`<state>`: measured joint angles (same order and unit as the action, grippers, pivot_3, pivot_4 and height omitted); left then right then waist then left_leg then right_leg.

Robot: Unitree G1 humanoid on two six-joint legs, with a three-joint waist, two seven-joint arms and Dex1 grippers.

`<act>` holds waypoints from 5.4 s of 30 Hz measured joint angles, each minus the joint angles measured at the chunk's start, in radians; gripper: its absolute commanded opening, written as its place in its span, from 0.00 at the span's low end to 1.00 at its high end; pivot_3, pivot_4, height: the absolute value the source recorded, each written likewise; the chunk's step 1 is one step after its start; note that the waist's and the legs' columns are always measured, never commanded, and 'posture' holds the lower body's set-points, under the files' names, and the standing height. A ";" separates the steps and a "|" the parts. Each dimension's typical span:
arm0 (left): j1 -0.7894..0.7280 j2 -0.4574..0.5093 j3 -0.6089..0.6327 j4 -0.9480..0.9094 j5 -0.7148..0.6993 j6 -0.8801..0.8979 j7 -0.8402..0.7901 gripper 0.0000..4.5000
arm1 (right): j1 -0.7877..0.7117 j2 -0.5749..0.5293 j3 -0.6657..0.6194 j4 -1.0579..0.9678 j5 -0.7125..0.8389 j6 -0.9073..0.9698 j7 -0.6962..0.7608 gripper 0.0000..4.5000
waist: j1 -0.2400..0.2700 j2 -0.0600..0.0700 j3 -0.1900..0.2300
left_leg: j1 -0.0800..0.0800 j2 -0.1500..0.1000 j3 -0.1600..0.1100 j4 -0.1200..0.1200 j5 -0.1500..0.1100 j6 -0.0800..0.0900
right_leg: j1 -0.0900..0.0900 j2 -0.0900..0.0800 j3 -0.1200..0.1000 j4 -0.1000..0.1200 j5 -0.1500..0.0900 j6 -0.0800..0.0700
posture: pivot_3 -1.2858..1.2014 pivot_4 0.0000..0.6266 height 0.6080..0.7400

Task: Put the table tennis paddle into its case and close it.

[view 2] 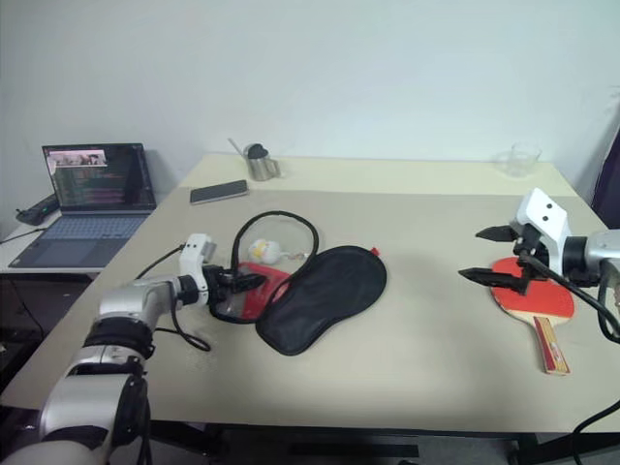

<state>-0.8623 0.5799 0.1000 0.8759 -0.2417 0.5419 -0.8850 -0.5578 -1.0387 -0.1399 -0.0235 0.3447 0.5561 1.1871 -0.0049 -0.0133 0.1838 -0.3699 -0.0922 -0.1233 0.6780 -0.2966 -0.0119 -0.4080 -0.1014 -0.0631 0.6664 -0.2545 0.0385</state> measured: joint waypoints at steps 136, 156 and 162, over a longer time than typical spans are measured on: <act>0.126 0.048 -0.162 -0.749 -0.218 0.038 -0.300 0.99 | 0.266 0.500 -0.372 -0.032 -0.087 0.585 -0.948 1.00 | -0.010 -0.012 -0.007 | 0.007 0.001 0.007 0.000 0.000 0.003 | 0.005 0.005 0.012 -0.003 0.006 0.003 | 0.52 0.24 1.00; 0.134 0.064 -0.130 -0.788 -0.229 0.061 -0.268 1.00 | 0.221 0.494 -0.324 0.030 -0.085 0.530 -0.991 0.24 | -0.008 -0.017 -0.010 | 0.008 0.009 0.020 0.000 -0.001 0.009 | 0.000 0.012 0.024 -0.005 0.011 0.003 | 0.52 0.24 1.00; 0.134 0.069 -0.128 -0.783 -0.226 0.055 -0.261 1.00 | 0.059 0.511 -0.296 -0.060 -0.045 0.650 -1.003 0.24 | -0.028 -0.007 -0.004 | 0.006 0.012 0.026 -0.002 -0.001 0.009 | -0.006 0.014 0.027 -0.003 0.012 0.001 | 0.52 0.24 1.00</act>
<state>-0.7281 0.6490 -0.0281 0.0926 -0.4675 0.5974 -1.1458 -0.4991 -0.5277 -0.4355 -0.0839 0.2994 1.2065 0.1838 -0.0329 -0.0201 0.1801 -0.3641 -0.0798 -0.0972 0.6760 -0.2974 -0.0028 -0.4136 -0.0873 -0.0359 0.6631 -0.2425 0.0400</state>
